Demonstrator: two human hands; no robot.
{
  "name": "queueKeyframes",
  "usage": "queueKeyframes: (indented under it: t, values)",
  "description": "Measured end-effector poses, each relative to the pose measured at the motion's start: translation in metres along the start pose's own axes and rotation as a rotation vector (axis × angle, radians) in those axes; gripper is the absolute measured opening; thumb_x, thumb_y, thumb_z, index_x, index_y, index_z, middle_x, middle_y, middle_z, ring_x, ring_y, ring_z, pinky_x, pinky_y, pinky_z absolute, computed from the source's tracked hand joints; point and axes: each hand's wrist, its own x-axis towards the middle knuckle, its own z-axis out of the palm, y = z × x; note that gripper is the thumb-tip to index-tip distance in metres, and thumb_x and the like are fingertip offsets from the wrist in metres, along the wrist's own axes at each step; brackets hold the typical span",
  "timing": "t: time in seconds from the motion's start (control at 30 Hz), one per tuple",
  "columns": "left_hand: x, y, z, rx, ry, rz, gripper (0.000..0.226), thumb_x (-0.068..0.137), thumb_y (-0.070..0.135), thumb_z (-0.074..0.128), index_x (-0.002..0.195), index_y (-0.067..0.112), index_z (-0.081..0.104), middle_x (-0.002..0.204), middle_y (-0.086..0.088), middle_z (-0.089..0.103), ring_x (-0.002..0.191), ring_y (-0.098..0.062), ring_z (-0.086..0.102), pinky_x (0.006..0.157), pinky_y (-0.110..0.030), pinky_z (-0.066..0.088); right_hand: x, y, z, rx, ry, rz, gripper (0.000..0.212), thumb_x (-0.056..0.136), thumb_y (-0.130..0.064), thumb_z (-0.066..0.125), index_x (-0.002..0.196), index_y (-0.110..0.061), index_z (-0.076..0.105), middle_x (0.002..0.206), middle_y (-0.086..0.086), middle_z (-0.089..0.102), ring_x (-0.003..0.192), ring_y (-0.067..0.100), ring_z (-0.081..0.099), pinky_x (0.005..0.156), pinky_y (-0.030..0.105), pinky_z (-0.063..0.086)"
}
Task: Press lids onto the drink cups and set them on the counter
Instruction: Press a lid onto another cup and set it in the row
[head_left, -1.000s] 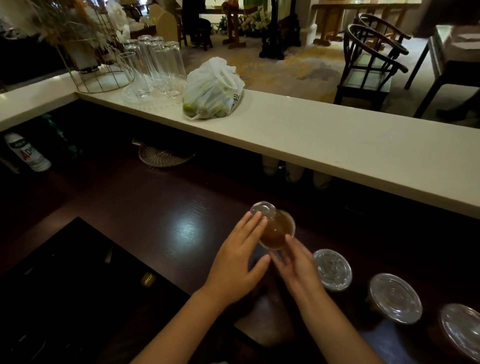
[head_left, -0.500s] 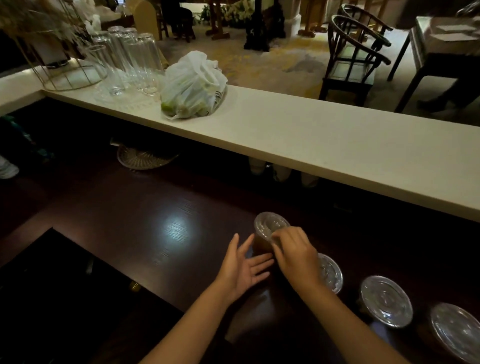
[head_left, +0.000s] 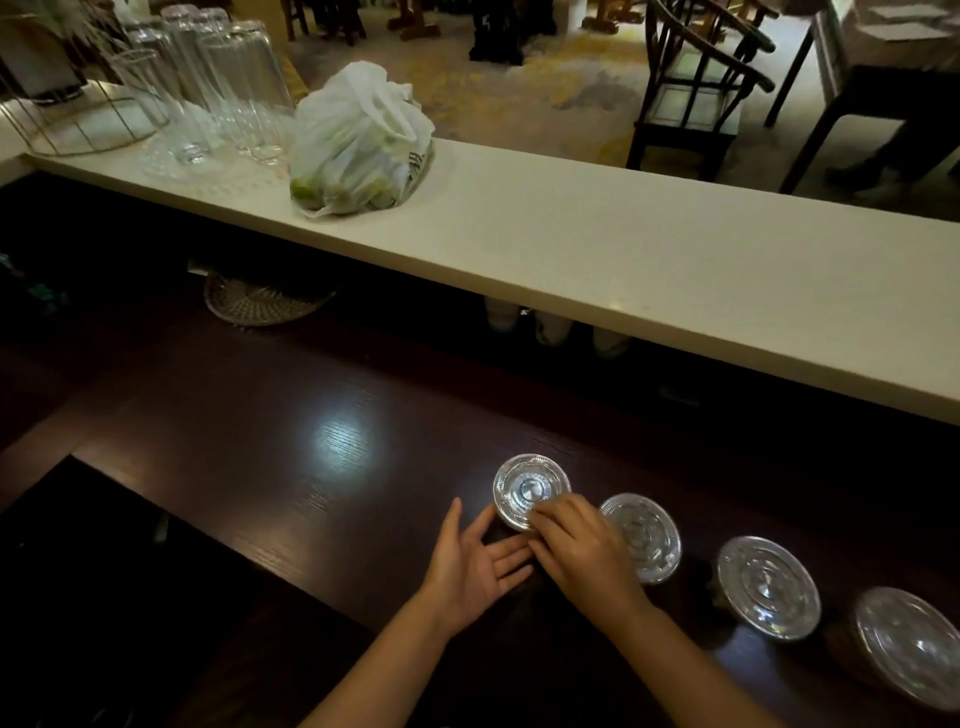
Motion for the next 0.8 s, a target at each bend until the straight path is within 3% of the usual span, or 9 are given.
queueKeyframes:
  t: [0.23, 0.47, 0.57, 0.67, 0.73, 0.8]
  values:
    - [-0.003, -0.006, -0.007, -0.01, -0.017, 0.027, 0.051, 0.09, 0.061, 0.024, 0.113, 0.029, 0.056, 0.114, -0.025, 0.064, 0.108, -0.033, 0.059, 0.088, -0.043, 0.046, -0.009, -0.007, -0.007, 0.016, -0.031, 0.042, 0.02, 0.072, -0.019, 0.066, 0.09, -0.012, 0.067, 0.095, -0.002, 0.064, 0.092, 0.014, 0.052, 0.068, 0.026, 0.051]
    - [0.003, -0.005, -0.011, 0.091, -0.023, 0.061, 0.04, 0.094, 0.049, 0.025, 0.114, 0.03, 0.054, 0.109, -0.018, 0.068, 0.108, -0.029, 0.059, 0.09, -0.041, 0.044, -0.006, -0.009, -0.008, 0.023, -0.074, 0.111, 0.037, 0.068, -0.017, 0.07, 0.104, -0.012, 0.064, 0.108, 0.001, 0.061, 0.102, 0.015, 0.051, 0.085, 0.032, 0.05]
    - [0.007, -0.006, -0.012, 0.438, 0.074, 0.188, 0.033, 0.096, 0.034, 0.036, 0.127, 0.026, 0.047, 0.113, -0.011, 0.065, 0.103, -0.022, 0.061, 0.081, -0.032, 0.046, -0.01, -0.009, -0.013, -0.001, -0.044, 0.153, 0.042, 0.068, -0.023, 0.067, 0.109, -0.015, 0.06, 0.114, 0.005, 0.059, 0.108, 0.019, 0.048, 0.091, 0.042, 0.048]
    - [0.005, -0.002, -0.018, 0.888, 0.266, 0.604, 0.07, 0.084, 0.018, 0.067, 0.143, 0.02, 0.029, 0.131, -0.004, 0.045, 0.115, -0.015, 0.048, 0.092, -0.026, 0.039, -0.027, -0.002, -0.023, -0.052, 0.046, 0.362, 0.065, 0.063, -0.024, 0.08, 0.122, -0.02, 0.053, 0.13, 0.013, 0.052, 0.124, 0.026, 0.036, 0.096, 0.051, 0.04]
    - [0.003, 0.003, -0.017, 1.251, 0.263, 0.836, 0.093, 0.071, 0.024, 0.078, 0.144, 0.027, 0.021, 0.142, 0.004, 0.025, 0.128, -0.007, 0.028, 0.102, -0.023, 0.029, -0.039, 0.003, -0.028, -0.09, 0.074, 0.479, 0.073, 0.057, -0.025, 0.084, 0.123, -0.021, 0.053, 0.136, 0.014, 0.045, 0.127, 0.031, 0.032, 0.095, 0.052, 0.039]
    - [0.004, 0.007, -0.011, 1.536, 0.216, 0.926, 0.1, 0.066, 0.037, 0.078, 0.144, 0.037, 0.016, 0.153, 0.005, 0.008, 0.134, -0.01, 0.021, 0.106, -0.03, 0.031, -0.049, 0.006, -0.03, -0.159, 0.05, 0.516, 0.072, 0.055, -0.027, 0.086, 0.121, -0.02, 0.056, 0.139, 0.013, 0.04, 0.128, 0.033, 0.03, 0.092, 0.053, 0.041]
